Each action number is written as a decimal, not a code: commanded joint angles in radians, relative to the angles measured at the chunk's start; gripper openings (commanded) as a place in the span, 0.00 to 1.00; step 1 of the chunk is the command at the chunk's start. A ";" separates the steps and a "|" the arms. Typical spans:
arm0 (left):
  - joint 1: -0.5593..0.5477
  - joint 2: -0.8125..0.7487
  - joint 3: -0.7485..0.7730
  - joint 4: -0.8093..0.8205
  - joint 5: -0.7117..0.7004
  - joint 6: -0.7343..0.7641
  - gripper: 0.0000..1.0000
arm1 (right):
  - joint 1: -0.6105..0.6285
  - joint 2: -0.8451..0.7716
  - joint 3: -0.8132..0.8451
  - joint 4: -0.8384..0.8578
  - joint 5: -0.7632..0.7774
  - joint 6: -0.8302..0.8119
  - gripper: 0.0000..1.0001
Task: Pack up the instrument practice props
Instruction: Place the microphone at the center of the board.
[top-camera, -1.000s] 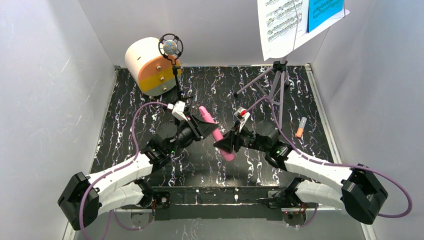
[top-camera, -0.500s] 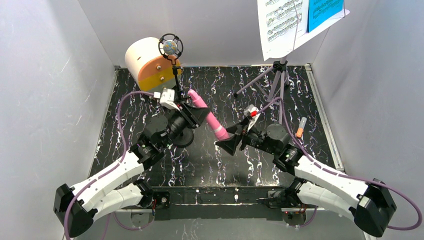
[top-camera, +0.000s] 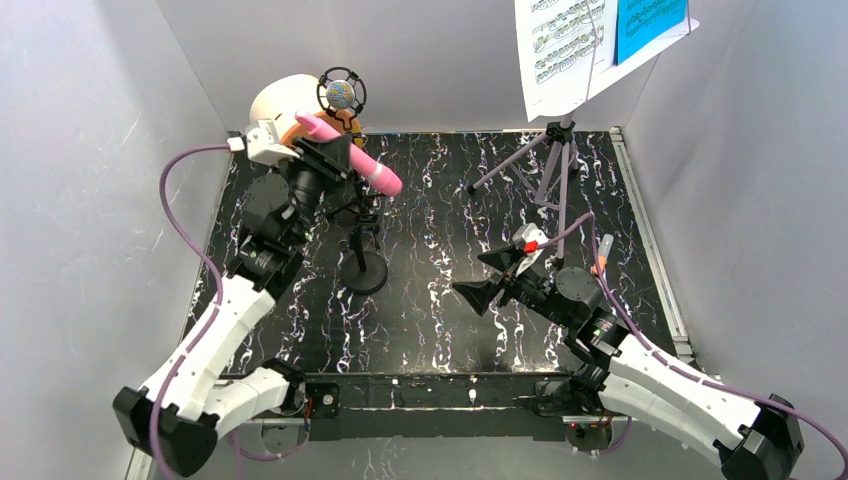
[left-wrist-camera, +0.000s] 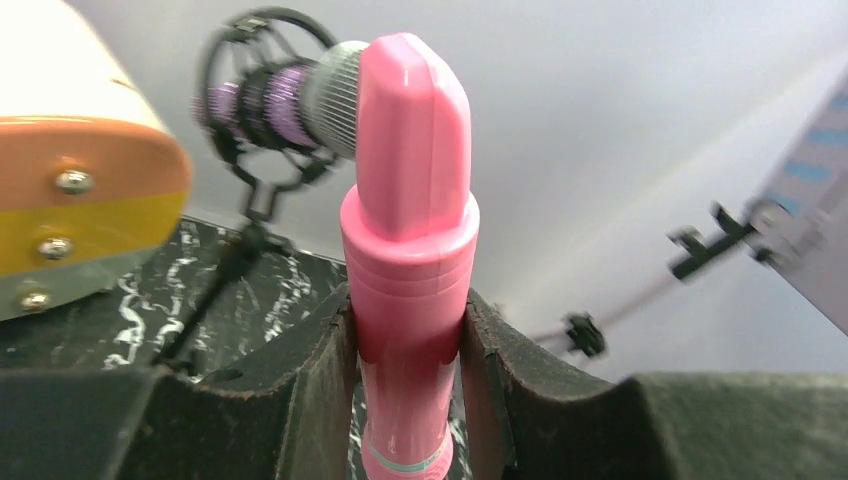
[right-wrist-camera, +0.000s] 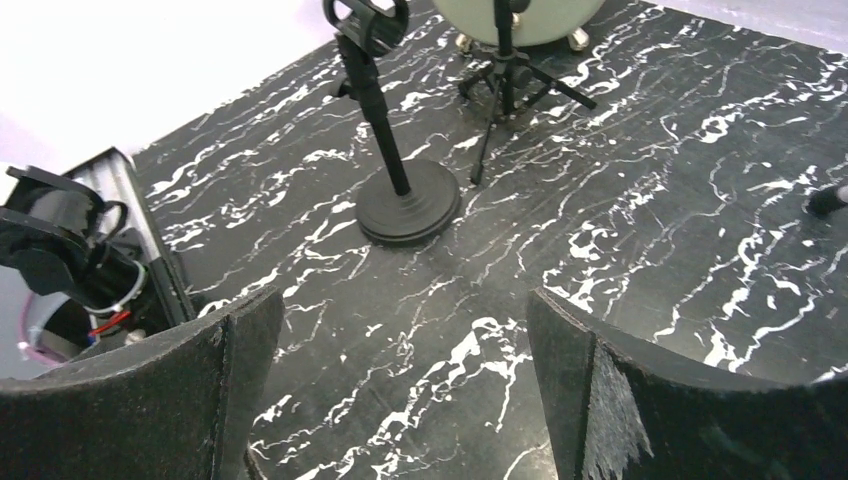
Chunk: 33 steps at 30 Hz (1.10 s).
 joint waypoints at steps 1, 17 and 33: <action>0.227 0.083 0.025 0.032 0.137 -0.152 0.00 | -0.002 -0.026 -0.017 -0.017 0.070 -0.061 0.99; 0.903 0.225 -0.149 0.225 0.478 -0.585 0.00 | -0.001 -0.068 -0.077 -0.003 0.094 -0.077 0.99; 0.962 0.589 -0.166 0.113 0.509 -0.355 0.02 | -0.002 -0.045 -0.093 0.012 0.096 -0.066 0.99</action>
